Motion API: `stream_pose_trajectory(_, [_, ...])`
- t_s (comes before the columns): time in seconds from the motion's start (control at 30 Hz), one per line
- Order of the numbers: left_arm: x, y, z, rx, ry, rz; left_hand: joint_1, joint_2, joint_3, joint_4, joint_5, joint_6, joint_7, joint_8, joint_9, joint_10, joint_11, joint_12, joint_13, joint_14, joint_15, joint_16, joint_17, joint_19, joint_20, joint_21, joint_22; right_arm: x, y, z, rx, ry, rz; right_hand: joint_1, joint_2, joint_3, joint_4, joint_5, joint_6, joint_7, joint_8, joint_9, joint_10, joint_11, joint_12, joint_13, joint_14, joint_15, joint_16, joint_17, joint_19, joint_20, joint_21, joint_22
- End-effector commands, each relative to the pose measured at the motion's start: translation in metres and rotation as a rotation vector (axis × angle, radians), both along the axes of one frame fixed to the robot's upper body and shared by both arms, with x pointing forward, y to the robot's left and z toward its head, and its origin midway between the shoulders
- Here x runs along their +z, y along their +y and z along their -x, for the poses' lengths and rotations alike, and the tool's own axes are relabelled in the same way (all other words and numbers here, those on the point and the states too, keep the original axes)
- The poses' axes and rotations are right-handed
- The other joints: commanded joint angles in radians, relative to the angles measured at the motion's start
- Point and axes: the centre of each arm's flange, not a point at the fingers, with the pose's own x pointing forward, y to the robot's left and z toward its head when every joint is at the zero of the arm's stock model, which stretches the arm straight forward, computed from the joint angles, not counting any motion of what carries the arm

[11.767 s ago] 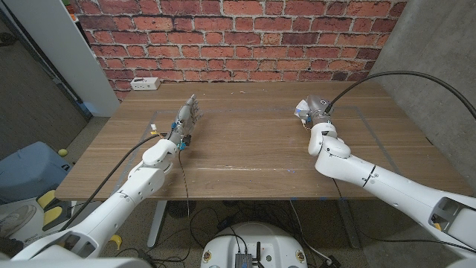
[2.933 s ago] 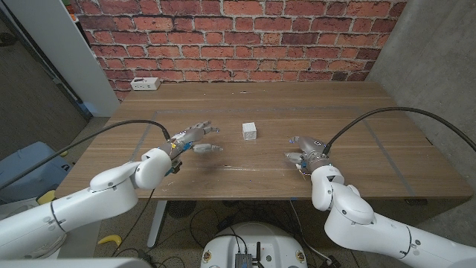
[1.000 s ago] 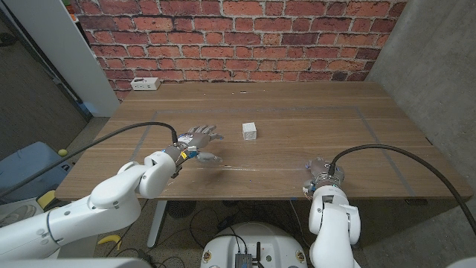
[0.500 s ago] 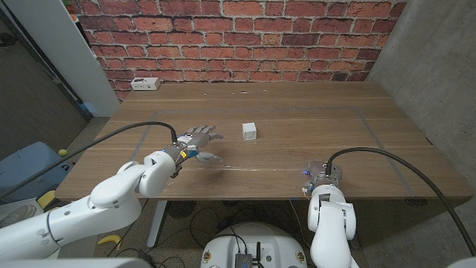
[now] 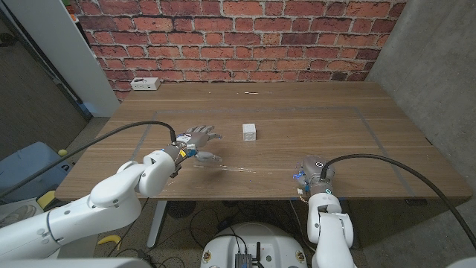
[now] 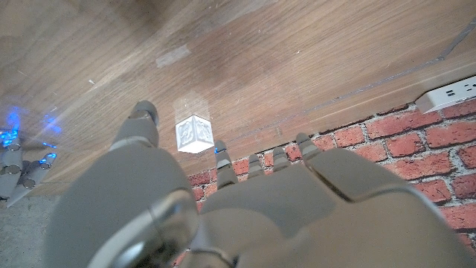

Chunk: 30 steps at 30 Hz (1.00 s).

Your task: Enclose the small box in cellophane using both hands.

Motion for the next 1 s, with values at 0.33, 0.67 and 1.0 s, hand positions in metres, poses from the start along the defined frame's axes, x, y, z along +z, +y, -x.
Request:
stream_pose_trajectory(0.33, [-0.009, -0.001, 0.000, -0.007, 0.066, -0.022, -0.007, -0.011, -0.012, 0.004, 0.005, -0.006, -0.007, -0.010, 0.003, -0.064, -0.002, -0.006, 0.005, -0.162, 0.002, -0.005, 0.001, -0.079, 0.001, -0.008, 0.006, 0.003, 0.002, -0.003, 0.009, -0.520, -0.031, 0.044, 0.026, -0.010, -0.003, -0.006, 0.040, 0.035, -0.010, 0.010, 0.081, -0.011, 0.022, 0.001, 0.041, -0.184, 0.031, 0.019, 0.028, -0.034, 0.014, 0.004])
stream_pose_trajectory(0.67, [-0.023, -0.010, 0.009, 0.036, 0.127, -0.111, 0.031, -0.031, -0.022, -0.013, 0.025, -0.015, -0.023, -0.016, 0.004, -0.092, 0.012, -0.013, 0.006, -0.187, 0.028, -0.008, 0.001, -0.091, 0.017, -0.020, 0.006, 0.019, 0.000, 0.005, -0.012, -0.658, -0.013, 0.054, 0.034, -0.013, -0.001, -0.005, 0.043, 0.042, -0.017, 0.013, 0.119, -0.009, 0.031, 0.003, 0.055, -0.181, 0.032, 0.019, 0.035, -0.030, 0.017, 0.004])
stream_pose_trajectory(1.0, [-0.033, -0.013, 0.023, 0.097, 0.137, -0.171, 0.068, -0.032, -0.024, -0.019, 0.040, -0.023, -0.025, -0.019, 0.006, -0.120, 0.012, -0.018, 0.006, -0.208, 0.039, -0.009, 0.001, -0.111, 0.025, -0.034, 0.006, 0.032, -0.001, 0.008, 0.010, -0.723, -0.019, 0.040, 0.046, -0.013, 0.013, 0.000, 0.030, 0.041, -0.026, 0.018, 0.117, 0.020, 0.020, 0.005, 0.089, -0.173, 0.020, 0.004, 0.062, 0.005, 0.027, 0.003])
